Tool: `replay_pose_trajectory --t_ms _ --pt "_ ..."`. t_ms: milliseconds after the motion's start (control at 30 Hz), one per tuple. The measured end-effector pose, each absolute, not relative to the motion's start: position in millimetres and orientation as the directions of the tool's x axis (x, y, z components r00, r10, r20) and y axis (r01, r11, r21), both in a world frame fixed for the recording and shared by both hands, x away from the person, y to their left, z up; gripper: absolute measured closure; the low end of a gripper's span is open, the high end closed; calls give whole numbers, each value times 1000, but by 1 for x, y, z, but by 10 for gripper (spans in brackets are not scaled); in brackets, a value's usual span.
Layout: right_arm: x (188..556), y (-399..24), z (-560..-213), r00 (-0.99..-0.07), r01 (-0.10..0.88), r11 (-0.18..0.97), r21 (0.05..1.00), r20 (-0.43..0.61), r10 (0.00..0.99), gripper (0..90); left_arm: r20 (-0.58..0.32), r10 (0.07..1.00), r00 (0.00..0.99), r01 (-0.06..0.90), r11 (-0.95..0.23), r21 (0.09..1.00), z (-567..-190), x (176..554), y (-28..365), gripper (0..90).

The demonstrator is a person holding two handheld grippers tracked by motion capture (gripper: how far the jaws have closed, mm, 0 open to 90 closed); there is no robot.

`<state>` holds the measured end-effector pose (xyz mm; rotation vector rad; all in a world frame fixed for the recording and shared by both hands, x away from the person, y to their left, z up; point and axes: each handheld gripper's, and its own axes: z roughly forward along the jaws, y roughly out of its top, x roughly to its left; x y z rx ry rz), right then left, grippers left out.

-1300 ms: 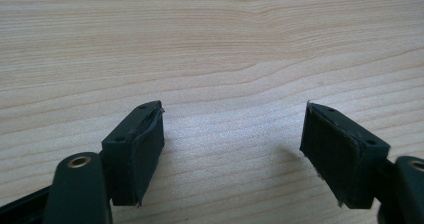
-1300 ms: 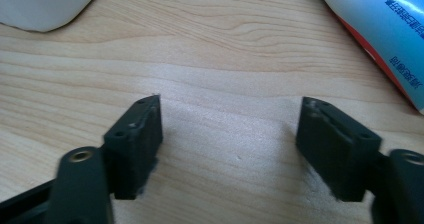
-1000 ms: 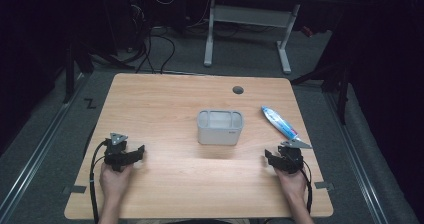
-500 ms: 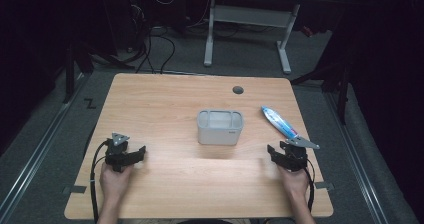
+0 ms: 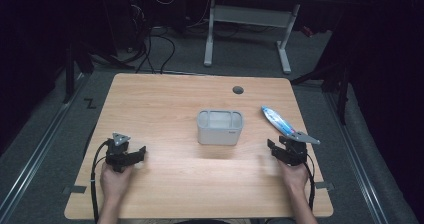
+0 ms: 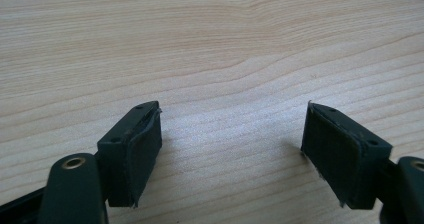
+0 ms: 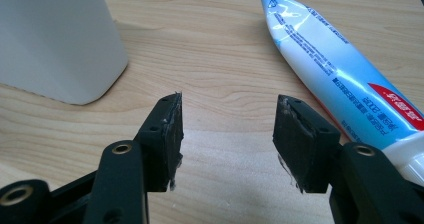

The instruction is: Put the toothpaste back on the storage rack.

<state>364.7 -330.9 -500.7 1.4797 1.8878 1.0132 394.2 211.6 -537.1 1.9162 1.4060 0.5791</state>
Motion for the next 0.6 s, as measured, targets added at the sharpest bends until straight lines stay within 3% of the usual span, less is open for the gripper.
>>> replay_pose_trajectory --t_ms 600 --pt "386 -336 -482 -274 558 163 814 -5 962 458 -37 951 308 645 -180 743 -537 395 211 254"
